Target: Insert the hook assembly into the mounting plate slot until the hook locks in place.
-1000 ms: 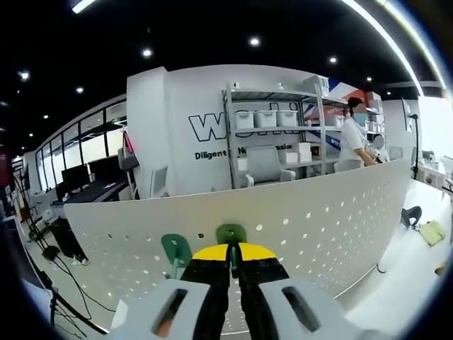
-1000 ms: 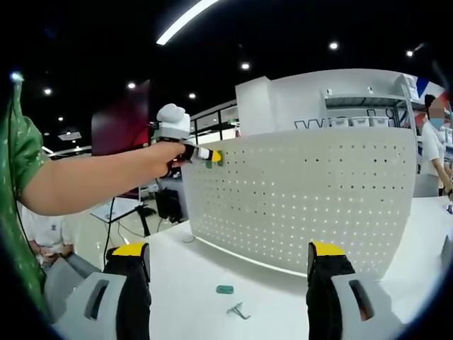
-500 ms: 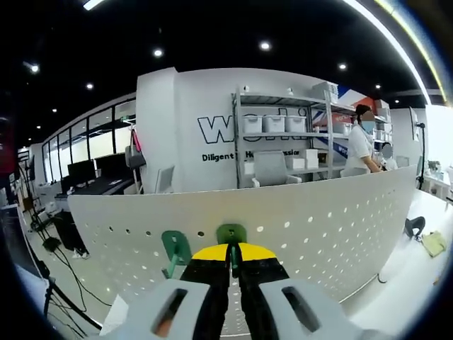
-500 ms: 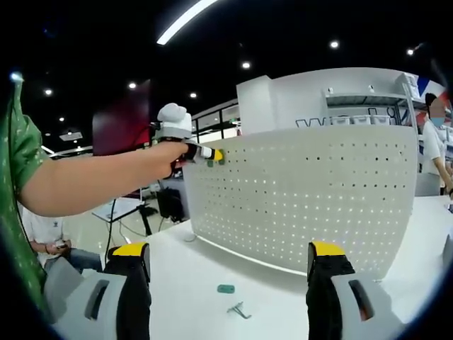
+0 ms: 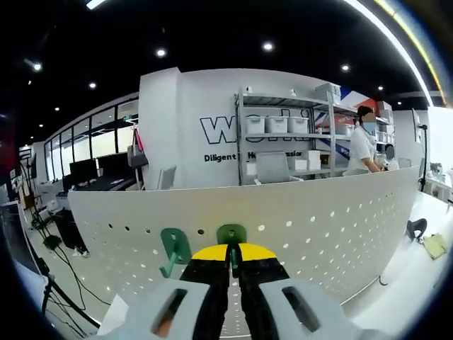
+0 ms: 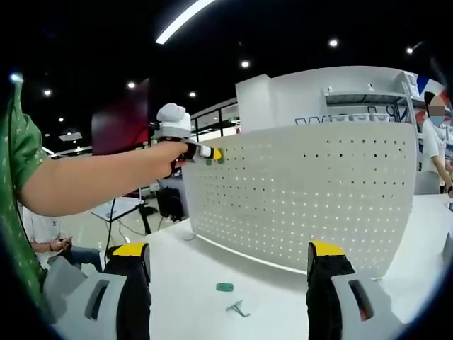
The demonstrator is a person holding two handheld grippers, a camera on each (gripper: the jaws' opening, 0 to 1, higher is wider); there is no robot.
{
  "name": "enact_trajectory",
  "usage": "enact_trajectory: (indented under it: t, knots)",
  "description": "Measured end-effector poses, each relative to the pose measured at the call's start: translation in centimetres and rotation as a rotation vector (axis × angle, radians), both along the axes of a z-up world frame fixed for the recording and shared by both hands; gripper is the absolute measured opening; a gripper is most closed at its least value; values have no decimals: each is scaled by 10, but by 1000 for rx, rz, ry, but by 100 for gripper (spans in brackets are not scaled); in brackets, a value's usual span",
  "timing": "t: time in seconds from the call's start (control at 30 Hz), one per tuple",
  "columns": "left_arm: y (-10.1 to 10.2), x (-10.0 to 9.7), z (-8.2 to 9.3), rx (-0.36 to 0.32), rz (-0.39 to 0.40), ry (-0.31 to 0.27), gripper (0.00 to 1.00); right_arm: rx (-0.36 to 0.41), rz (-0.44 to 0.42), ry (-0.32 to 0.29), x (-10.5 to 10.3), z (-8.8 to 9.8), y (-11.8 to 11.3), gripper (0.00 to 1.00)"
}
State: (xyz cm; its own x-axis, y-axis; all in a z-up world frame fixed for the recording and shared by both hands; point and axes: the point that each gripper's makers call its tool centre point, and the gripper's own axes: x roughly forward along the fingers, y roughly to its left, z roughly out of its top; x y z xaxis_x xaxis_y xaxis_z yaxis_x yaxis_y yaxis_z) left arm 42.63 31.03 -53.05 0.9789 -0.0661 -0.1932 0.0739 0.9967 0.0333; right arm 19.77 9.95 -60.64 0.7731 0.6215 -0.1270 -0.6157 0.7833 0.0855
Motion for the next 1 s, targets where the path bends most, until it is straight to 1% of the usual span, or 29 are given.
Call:
enact_trajectory:
  t: [0.13,0.3,0.67,1.0]
  knots:
    - [0,-1,-1,24,-6,-3,4,2,1,0,1,0,1,93]
    - [-1,-1,-1,25,-14,-14,4,2,2,-4,1,2,1,93]
    - [-2,-1,-1,16,-26,-30,6,-3,-8,-5,1,2,-3,93]
    - [-5,-3,-1,-4,-49,-51,11,-4,-5,-6,1,3,0,93]
